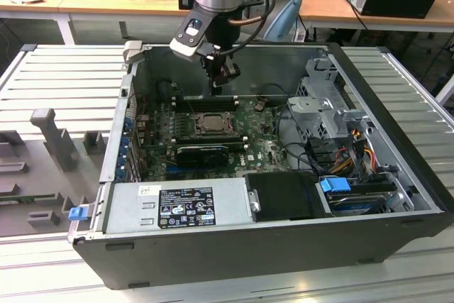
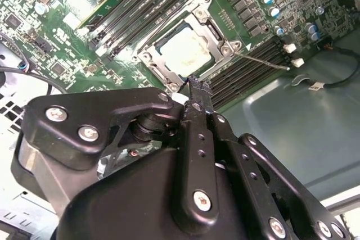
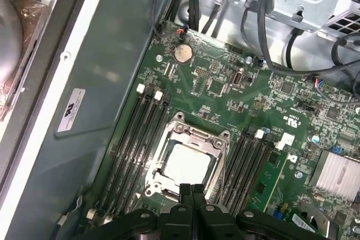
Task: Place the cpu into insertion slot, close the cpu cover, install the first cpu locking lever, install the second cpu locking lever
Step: 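Install the first cpu locking lever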
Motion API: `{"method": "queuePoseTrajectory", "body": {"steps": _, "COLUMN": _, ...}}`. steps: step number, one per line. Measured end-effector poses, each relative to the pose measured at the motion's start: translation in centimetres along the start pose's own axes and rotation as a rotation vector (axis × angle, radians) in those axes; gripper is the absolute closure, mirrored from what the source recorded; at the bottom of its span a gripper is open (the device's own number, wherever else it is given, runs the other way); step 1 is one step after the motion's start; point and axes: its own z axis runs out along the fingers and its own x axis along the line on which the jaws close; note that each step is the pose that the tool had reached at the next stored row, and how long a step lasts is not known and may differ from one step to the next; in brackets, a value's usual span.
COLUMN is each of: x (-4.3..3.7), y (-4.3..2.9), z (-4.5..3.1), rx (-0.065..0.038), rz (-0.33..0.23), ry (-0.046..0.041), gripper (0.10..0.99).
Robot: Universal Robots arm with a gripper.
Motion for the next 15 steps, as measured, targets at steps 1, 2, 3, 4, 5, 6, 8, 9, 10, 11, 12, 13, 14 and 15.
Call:
{"method": "queuePoseTrajectory", "body": {"steps": 1, "x": 0.00, "y": 0.00, "z": 0.00, "rx": 0.000, "rz": -0.005, "ry": 0.0000, "gripper": 0.980}}
{"method": "queuePoseTrajectory", "body": {"steps": 2, "x": 0.00, "y": 0.00, "z": 0.00, "rx": 0.000, "rz": -0.013, "ry": 0.0001, "gripper": 0.980}}
{"method": "queuePoseTrajectory", "body": {"steps": 3, "x": 0.00, "y": 0.00, "z": 0.00, "rx": 0.001, "rz": -0.019, "ry": 0.0001, "gripper": 0.980}}
{"method": "queuePoseTrajectory", "body": {"steps": 4, "x": 0.00, "y": 0.00, "z": 0.00, "rx": 0.001, "rz": -0.024, "ry": 0.0002, "gripper": 0.980}}
{"method": "queuePoseTrajectory", "body": {"steps": 5, "x": 0.00, "y": 0.00, "z": 0.00, "rx": 0.001, "rz": -0.029, "ry": 0.0002, "gripper": 0.980}}
{"method": "queuePoseTrajectory", "body": {"steps": 6, "x": 0.00, "y": 0.00, "z": 0.00, "rx": 0.001, "rz": -0.038, "ry": 0.0002, "gripper": 0.980}}
{"method": "queuePoseTrajectory", "body": {"steps": 8, "x": 0.00, "y": 0.00, "z": 0.00, "rx": 0.002, "rz": -0.055, "ry": 0.0003, "gripper": 0.980}}
{"method": "queuePoseTrajectory", "body": {"steps": 9, "x": 0.00, "y": 0.00, "z": 0.00, "rx": 0.002, "rz": -0.061, "ry": 0.0003, "gripper": 0.980}}
{"method": "queuePoseTrajectory", "body": {"steps": 10, "x": 0.00, "y": 0.00, "z": 0.00, "rx": 0.002, "rz": -0.068, "ry": 0.0003, "gripper": 0.980}}
{"method": "queuePoseTrajectory", "body": {"steps": 11, "x": 0.00, "y": 0.00, "z": 0.00, "rx": 0.003, "rz": -0.076, "ry": 0.0003, "gripper": 0.980}}
{"method": "queuePoseTrajectory", "body": {"steps": 12, "x": 0.00, "y": 0.00, "z": 0.00, "rx": 0.003, "rz": -0.085, "ry": 0.0002, "gripper": 0.980}}
{"method": "queuePoseTrajectory", "body": {"steps": 13, "x": 0.00, "y": 0.00, "z": 0.00, "rx": 0.003, "rz": -0.091, "ry": 0.0001, "gripper": 0.980}}
{"method": "queuePoseTrajectory", "body": {"steps": 14, "x": 0.00, "y": 0.00, "z": 0.00, "rx": 0.003, "rz": -0.099, "ry": 0.0000, "gripper": 0.980}}
{"method": "queuePoseTrajectory", "body": {"steps": 15, "x": 0.00, "y": 0.00, "z": 0.00, "rx": 0.004, "rz": -0.106, "ry": -0.0002, "gripper": 0.980}}
